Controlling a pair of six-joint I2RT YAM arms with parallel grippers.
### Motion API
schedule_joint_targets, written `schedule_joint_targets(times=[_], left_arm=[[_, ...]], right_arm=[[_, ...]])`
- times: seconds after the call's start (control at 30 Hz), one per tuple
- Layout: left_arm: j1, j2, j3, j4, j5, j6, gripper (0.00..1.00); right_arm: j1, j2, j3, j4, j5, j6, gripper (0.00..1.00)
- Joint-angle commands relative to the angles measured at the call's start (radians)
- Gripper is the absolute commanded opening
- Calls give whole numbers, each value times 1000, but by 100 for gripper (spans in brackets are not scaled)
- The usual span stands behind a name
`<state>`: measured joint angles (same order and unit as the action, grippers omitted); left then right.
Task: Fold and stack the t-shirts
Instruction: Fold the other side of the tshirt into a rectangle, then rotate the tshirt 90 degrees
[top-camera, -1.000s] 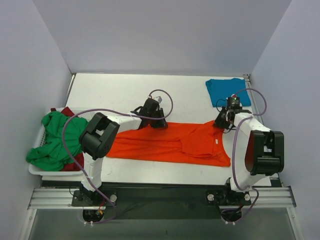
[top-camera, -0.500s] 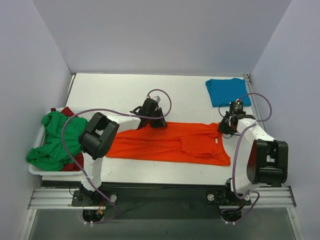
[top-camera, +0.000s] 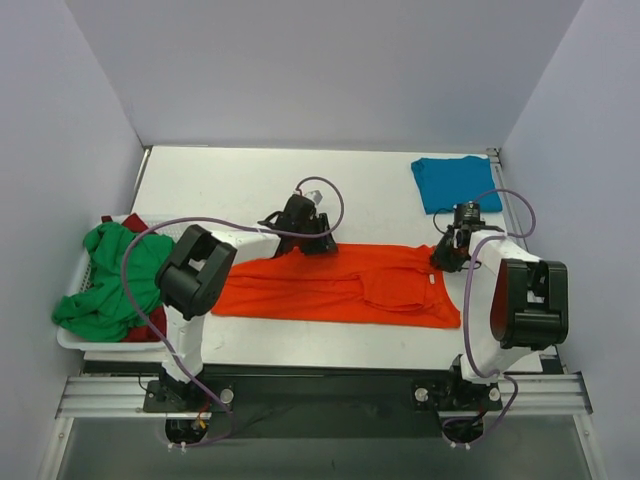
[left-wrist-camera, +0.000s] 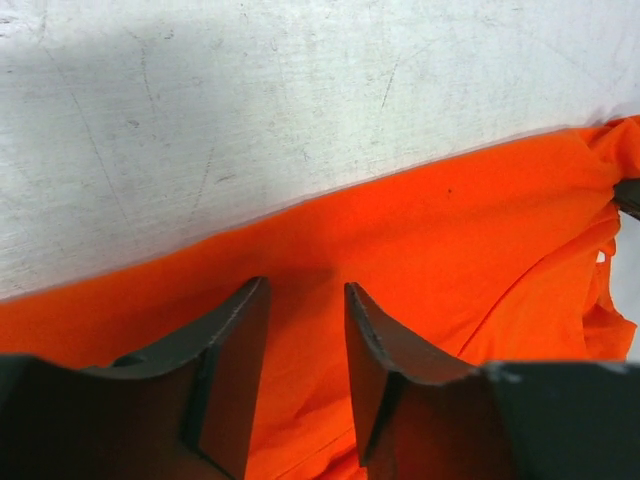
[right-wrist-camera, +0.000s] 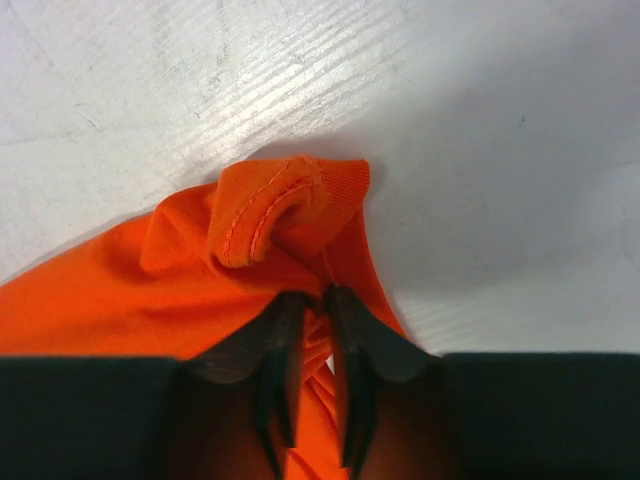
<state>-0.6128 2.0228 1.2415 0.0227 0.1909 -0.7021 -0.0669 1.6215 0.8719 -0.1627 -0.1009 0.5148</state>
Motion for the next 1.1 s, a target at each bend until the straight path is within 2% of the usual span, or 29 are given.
schedule_joint_targets(times=[0.0, 0.1, 0.17, 0.27, 0.4, 0.5, 0.57, 0.67, 0.77, 0.97, 1.07], left_arm=[[18, -94, 24, -10, 2, 76, 48], [28, -166, 44, -21, 1, 102, 52], [28, -203, 44, -87, -11, 116, 52], [22, -306, -9, -177, -111, 96, 51], [-16, -419, -152, -280, -269, 72, 39], [-33, -504, -270, -299, -326, 59, 34], [-53, -568, -338, -277, -350, 62, 34], [-65, -614, -437, -239, -367, 65, 34], [-70, -618, -491, -188, -340, 76, 34], [-90, -605, -539, -173, -350, 85, 34], [-108, -570, -551, -171, -376, 84, 33]], right_arm=[[-8, -17, 38, -52, 13, 7, 24], [-10, -66, 50, -81, 13, 8, 34], [-10, -115, 58, -118, 23, 13, 40], [-13, -202, 42, -169, 58, 24, 49], [9, -372, -54, -181, 29, 91, 50], [120, -452, -137, -176, 46, 158, 49], [231, -474, -189, -149, 70, 195, 49], [346, -451, -220, -97, 110, 263, 49], [387, -378, -226, -78, 139, 301, 48], [384, -301, -270, -35, 153, 323, 48], [383, -205, -243, -32, 159, 306, 47]])
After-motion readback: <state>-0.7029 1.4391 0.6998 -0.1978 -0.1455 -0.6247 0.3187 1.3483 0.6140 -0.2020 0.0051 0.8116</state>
